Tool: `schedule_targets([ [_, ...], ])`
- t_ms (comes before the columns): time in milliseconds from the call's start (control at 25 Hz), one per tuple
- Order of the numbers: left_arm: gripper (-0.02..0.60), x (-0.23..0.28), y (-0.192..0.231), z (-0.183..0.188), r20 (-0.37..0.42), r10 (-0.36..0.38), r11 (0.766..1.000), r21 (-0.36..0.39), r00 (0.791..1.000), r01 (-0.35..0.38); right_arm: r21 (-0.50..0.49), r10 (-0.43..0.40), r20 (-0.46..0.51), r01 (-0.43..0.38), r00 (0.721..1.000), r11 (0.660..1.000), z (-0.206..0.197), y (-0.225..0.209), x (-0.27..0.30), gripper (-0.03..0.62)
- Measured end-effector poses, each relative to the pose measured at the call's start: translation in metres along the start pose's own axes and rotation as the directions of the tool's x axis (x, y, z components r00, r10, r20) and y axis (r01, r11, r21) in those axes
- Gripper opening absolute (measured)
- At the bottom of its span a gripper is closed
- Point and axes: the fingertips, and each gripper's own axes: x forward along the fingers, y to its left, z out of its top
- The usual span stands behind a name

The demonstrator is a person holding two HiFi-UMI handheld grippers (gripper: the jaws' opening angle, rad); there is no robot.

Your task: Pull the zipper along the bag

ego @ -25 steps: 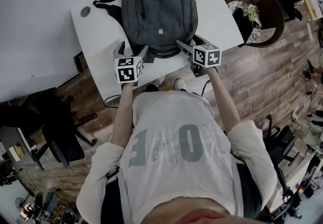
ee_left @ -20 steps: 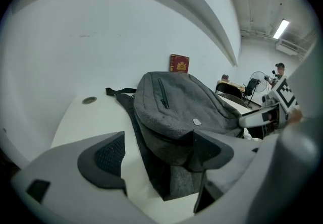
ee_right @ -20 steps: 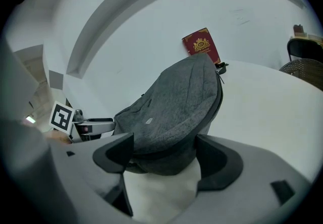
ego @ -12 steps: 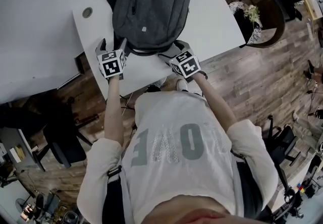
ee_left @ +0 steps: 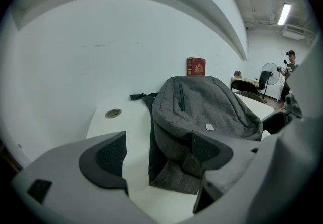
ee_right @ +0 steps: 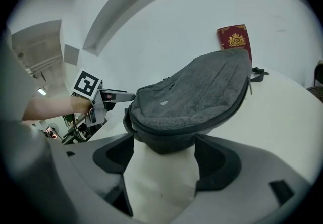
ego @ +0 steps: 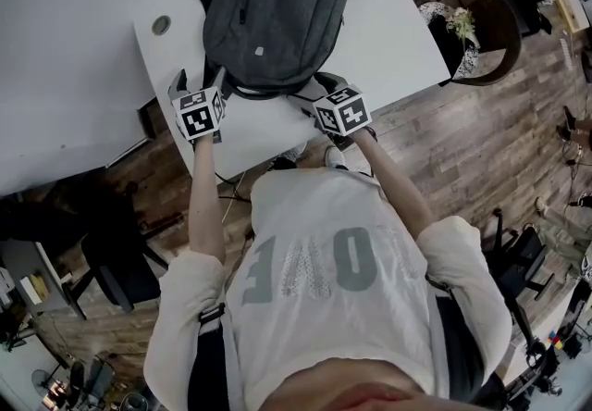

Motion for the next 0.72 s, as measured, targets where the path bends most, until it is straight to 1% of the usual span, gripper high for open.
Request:
schedule_targets([
  [40,0.390,-0.003,0.001,0.005,0.009,0.007,1.000,-0.015,1.000,-0.007,0.003,-0.014,0.016,0.014,1.000,1.000,0.003,-0.005,-0.005,0.383],
  [120,0.390,-0.010,-0.001,0.022,0.053,0.011,0.999,-0.040,0.999,-0.009,-0.007,-0.065,0.053,0.065,0.997,0.998,0.012,-0.022,-0.020,0.382],
  [160,0.390,-0.014,-0.004,0.034,0.080,0.007,0.999,-0.033,0.997,-0.004,-0.021,-0.099,0.071,0.101,0.993,0.995,0.017,-0.033,-0.029,0.382],
  [200,0.390,-0.017,-0.010,0.045,0.102,-0.007,1.000,-0.012,0.995,0.008,-0.041,-0.137,0.086,0.141,0.987,0.989,0.023,-0.046,-0.038,0.382],
  [280,0.388,-0.017,-0.029,0.061,0.118,-0.072,0.997,0.046,0.990,0.067,-0.084,-0.211,0.109,0.221,0.971,0.972,0.034,-0.072,-0.053,0.382],
  [360,0.387,-0.013,-0.053,0.065,0.095,-0.150,0.986,0.081,0.984,0.142,-0.129,-0.273,0.124,0.288,0.954,0.949,0.047,-0.096,-0.064,0.382],
  [440,0.379,-0.006,-0.073,0.063,0.079,-0.192,0.978,0.097,0.978,0.184,-0.177,-0.324,0.140,0.346,0.936,0.921,0.063,-0.114,-0.072,0.382],
  [560,0.377,0.006,-0.099,0.053,0.043,-0.229,0.966,0.137,0.972,0.221,-0.266,-0.385,0.142,0.409,0.912,0.873,0.081,-0.141,-0.073,0.382],
  [640,0.377,0.016,-0.112,0.037,-0.007,-0.246,0.957,0.156,0.969,0.244,-0.335,-0.414,0.116,0.428,0.903,0.840,0.084,-0.157,-0.067,0.382],
  [720,0.378,0.024,-0.118,0.019,-0.058,-0.251,0.954,0.156,0.966,0.257,-0.399,-0.439,0.075,0.431,0.895,0.809,0.081,-0.171,-0.060,0.382],
])
